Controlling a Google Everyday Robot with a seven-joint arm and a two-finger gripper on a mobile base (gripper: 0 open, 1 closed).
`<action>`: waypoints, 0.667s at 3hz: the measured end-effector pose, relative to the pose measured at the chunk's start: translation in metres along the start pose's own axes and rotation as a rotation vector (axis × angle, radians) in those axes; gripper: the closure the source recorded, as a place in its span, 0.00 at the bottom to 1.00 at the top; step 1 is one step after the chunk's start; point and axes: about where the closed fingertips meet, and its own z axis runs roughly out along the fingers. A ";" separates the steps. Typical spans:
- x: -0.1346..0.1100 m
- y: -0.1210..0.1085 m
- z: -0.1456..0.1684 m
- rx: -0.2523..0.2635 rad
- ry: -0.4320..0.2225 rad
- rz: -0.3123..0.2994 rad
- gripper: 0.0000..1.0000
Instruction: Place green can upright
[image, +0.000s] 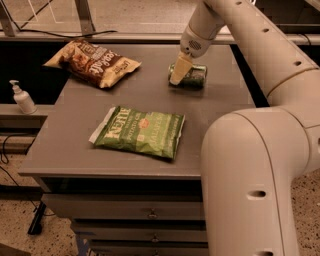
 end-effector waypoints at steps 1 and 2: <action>0.002 0.006 0.003 -0.017 -0.002 0.008 0.65; 0.004 0.010 0.004 -0.025 -0.002 0.006 0.87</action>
Offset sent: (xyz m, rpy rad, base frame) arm -0.0212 -0.0052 -0.0025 0.0063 0.0359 0.0113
